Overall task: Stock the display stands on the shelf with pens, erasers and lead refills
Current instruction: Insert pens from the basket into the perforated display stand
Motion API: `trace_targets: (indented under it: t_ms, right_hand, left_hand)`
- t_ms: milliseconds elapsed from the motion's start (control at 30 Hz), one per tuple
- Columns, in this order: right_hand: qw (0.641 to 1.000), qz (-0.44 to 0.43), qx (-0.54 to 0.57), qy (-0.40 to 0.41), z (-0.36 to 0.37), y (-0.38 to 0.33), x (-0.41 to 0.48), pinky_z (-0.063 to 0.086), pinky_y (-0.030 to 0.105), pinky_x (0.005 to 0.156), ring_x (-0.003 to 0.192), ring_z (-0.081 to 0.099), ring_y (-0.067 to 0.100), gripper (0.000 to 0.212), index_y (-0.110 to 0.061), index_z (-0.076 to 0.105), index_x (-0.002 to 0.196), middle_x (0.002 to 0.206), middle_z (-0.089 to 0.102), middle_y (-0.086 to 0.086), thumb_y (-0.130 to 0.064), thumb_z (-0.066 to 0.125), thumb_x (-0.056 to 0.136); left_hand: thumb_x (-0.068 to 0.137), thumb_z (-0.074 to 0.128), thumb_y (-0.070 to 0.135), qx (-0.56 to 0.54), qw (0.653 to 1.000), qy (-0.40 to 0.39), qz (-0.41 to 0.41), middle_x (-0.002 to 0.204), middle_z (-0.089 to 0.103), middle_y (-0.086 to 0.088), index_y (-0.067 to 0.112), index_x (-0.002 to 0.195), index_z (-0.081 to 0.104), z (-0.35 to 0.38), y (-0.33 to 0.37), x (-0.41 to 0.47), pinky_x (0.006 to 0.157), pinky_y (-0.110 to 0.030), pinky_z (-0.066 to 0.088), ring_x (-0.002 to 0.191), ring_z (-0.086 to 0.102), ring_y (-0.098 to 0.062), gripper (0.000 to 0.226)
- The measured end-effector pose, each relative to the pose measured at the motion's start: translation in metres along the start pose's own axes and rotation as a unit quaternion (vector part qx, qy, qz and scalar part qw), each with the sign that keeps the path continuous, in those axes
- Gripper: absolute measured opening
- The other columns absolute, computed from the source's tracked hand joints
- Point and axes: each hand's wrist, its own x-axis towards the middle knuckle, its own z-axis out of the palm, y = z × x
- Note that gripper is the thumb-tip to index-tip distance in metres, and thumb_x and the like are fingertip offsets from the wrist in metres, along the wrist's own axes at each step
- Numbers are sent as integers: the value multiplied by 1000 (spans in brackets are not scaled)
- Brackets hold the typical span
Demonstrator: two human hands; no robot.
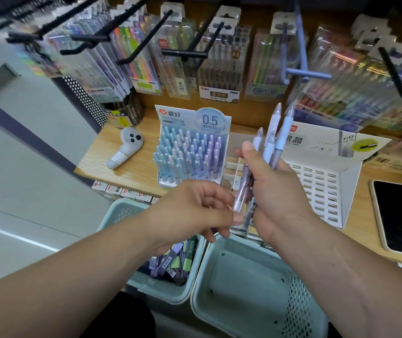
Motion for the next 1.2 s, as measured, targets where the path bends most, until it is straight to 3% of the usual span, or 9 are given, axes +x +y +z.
trace_targets:
  t_ms: [167, 367, 500, 600, 700, 833, 1067, 1200]
  right_hand:
    - [1000, -2, -7, 0, 5, 5, 2, 38, 16, 39, 40, 48, 1, 20, -11, 72, 103, 51, 57, -13, -29, 69, 94]
    - [999, 19, 14, 24, 2, 6, 11, 34, 23, 42, 47, 42, 8, 25, -12, 72, 99, 62, 59, -5, -36, 72, 91]
    - [997, 64, 26, 30, -2, 8, 8, 31, 22, 43, 45, 39, 7, 24, -16, 73, 86, 57, 55, -5, -37, 66, 96]
    - [995, 82, 25, 46, -10, 6, 9, 30, 23, 47, 47, 38, 8, 30, -13, 74, 81, 56, 53, -5, -38, 65, 96]
    - [995, 82, 32, 48, -18, 2, 10, 29, 23, 46, 48, 38, 8, 30, -13, 73, 83, 58, 51, -4, -39, 65, 96]
    - [996, 77, 30, 45, -25, -2, 9, 29, 23, 46, 50, 38, 8, 29, -13, 72, 87, 59, 51, -4, -40, 64, 96]
    - [997, 71, 25, 26, -32, -6, 5, 30, 23, 45, 48, 38, 8, 29, -13, 71, 90, 59, 51, -4, -40, 64, 96]
    - [997, 68, 20, 23, -37, -9, 5, 30, 22, 44, 49, 38, 8, 29, -13, 71, 89, 58, 51, -4, -41, 64, 96]
  left_hand:
    - [87, 71, 2, -44, 999, 20, -10, 89, 74, -22, -8, 104, 65, -1, -8, -5, 57, -29, 55, 69, 71, -24, 21]
    - [75, 71, 11, -195, 973, 118, 32, 78, 72, -15, 1, 94, 71, -16, 3, -1, 54, -24, 54, 61, 68, -20, 21]
    - [93, 59, 5, -221, 954, 193, 56, 72, 67, -11, 2, 96, 68, -37, 10, 7, 54, -24, 51, 59, 61, -18, 10]
    - [93, 59, 2, -97, 953, 276, 83, 68, 65, -10, 3, 91, 67, -53, 12, 15, 51, -25, 47, 55, 57, -18, 9]
    - [86, 64, -1, 111, 944, 291, 114, 61, 67, -8, 10, 77, 71, -58, 10, 22, 47, -22, 44, 49, 58, -19, 15]
    - [84, 71, 10, 318, 890, 285, 157, 61, 66, 9, 17, 77, 73, -46, 0, 32, 51, -13, 44, 52, 59, -2, 10]
    - [84, 71, 13, 441, 830, 281, 192, 64, 61, 15, 17, 78, 74, -30, -1, 49, 55, -2, 37, 57, 53, 8, 8]
    - [84, 69, 13, 453, 838, 261, 154, 63, 57, 19, 16, 79, 75, -28, 11, 54, 53, -5, 36, 58, 53, 5, 9]
